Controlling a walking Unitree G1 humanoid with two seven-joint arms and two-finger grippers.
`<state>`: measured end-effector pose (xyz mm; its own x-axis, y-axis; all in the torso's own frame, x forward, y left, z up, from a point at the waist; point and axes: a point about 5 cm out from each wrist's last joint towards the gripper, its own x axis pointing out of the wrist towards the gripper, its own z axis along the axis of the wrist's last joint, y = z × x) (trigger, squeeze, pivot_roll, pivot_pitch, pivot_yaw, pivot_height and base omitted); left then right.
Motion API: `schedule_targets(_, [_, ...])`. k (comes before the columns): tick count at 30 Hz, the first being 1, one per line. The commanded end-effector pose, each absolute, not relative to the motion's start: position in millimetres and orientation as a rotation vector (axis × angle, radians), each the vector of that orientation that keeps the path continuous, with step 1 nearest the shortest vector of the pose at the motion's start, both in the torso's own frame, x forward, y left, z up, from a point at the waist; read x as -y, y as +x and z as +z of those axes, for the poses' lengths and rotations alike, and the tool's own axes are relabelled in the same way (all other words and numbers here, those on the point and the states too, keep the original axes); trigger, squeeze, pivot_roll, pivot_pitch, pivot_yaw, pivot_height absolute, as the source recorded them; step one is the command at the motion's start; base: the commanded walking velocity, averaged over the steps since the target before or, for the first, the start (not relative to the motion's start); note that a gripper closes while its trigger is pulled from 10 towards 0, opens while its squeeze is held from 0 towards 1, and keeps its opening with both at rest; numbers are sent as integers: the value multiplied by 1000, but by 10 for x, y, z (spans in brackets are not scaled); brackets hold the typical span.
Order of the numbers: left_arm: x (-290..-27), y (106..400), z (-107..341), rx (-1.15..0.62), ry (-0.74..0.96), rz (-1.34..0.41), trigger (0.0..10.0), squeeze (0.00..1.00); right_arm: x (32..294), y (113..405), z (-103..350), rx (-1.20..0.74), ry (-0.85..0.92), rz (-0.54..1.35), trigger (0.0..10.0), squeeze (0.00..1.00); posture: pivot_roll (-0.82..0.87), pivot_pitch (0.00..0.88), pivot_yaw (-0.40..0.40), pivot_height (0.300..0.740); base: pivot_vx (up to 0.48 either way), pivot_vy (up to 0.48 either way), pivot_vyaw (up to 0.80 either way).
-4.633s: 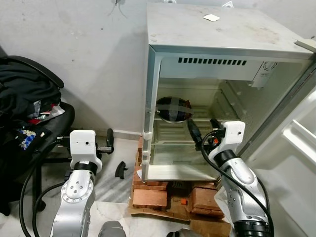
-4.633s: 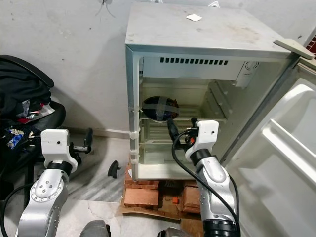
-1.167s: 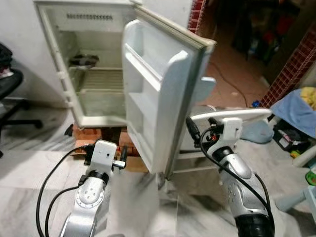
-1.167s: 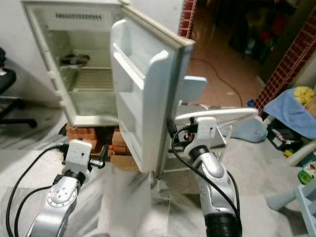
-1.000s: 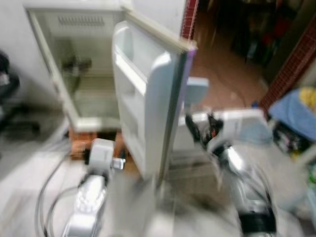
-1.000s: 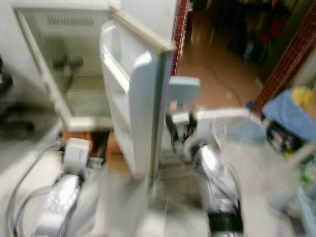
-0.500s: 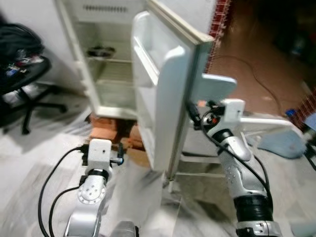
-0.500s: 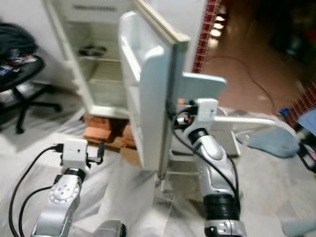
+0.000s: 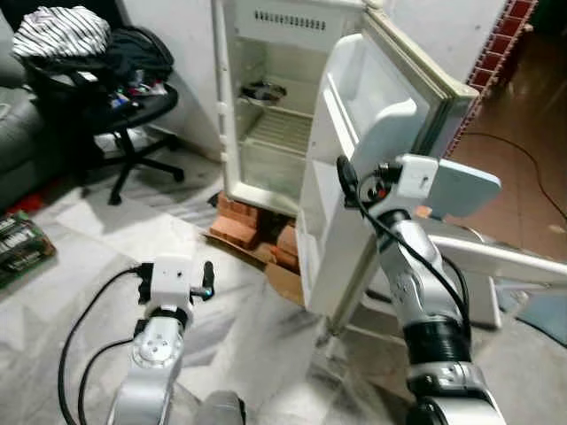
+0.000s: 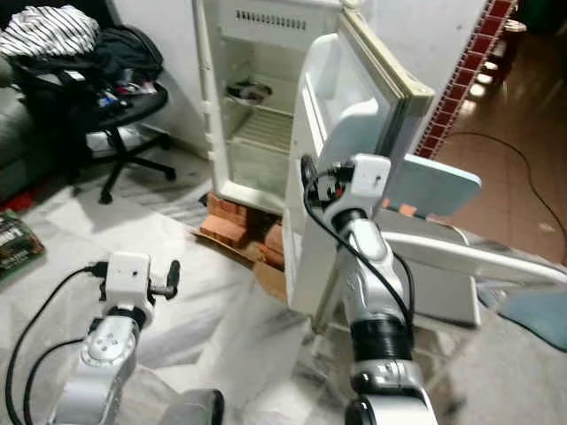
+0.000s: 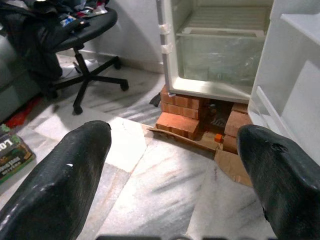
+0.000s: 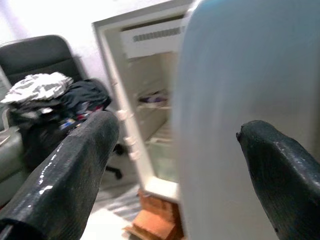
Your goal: Restocking fridge
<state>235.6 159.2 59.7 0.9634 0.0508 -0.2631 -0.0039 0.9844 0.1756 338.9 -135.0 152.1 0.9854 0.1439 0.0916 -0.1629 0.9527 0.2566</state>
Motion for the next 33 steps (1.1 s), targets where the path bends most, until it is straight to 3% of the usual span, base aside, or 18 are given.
schedule_targets(1, [-1577,2349,618,-269,182,18,10000,0,1374,3403,1518,63,293,159,10000,0,152,0,-44,740,0,0,0])
schedule_targets(8, [-1570,2336,611,-276,180,11,10000,0,1244,3208,1351,-59,346,458,10000,0,152,0,-47,740,0,0,0])
schedule_targets(12, [-1552,2327,600,-283,178,-6,10000,0,1373,3002,1060,-251,266,584,10000,0,145,0,-45,740,0,0,0])
schedule_targets(16, [-1542,2329,591,-287,178,-14,10000,0,1695,3023,876,-352,58,467,10000,0,140,0,-40,740,0,0,0])
schedule_targets(19, [-1530,2341,591,-289,181,-24,10000,0,1985,3248,1010,-319,-52,227,10000,0,141,0,-37,740,0,0,0])
schedule_targets(24, [-1536,2347,593,-291,185,-23,10000,0,2041,3399,1278,-222,-87,145,10000,0,150,0,-41,740,0,0,0])
schedule_targets(29, [-1546,2345,601,-286,180,-16,10000,0,1810,3503,1604,-22,71,222,10000,0,155,0,-44,740,0,0,0])
schedule_targets(30, [-1536,2344,604,-282,177,-18,10000,0,1643,3483,1694,20,245,330,10000,0,156,0,-44,740,0,0,0])
schedule_targets(31, [-1536,2344,604,-282,177,-18,10000,0,1643,3483,1694,20,245,330,10000,0,156,0,-44,740,0,0,0])
schedule_targets(32, [-1530,2346,604,-283,178,-20,10000,0,1457,3426,1834,76,420,477,10000,0,156,0,-41,740,0,0,0])
schedule_targets(33, [-1527,2350,606,-281,178,-22,10000,0,1339,3355,1932,111,479,592,10000,0,155,0,-40,740,0,0,0])
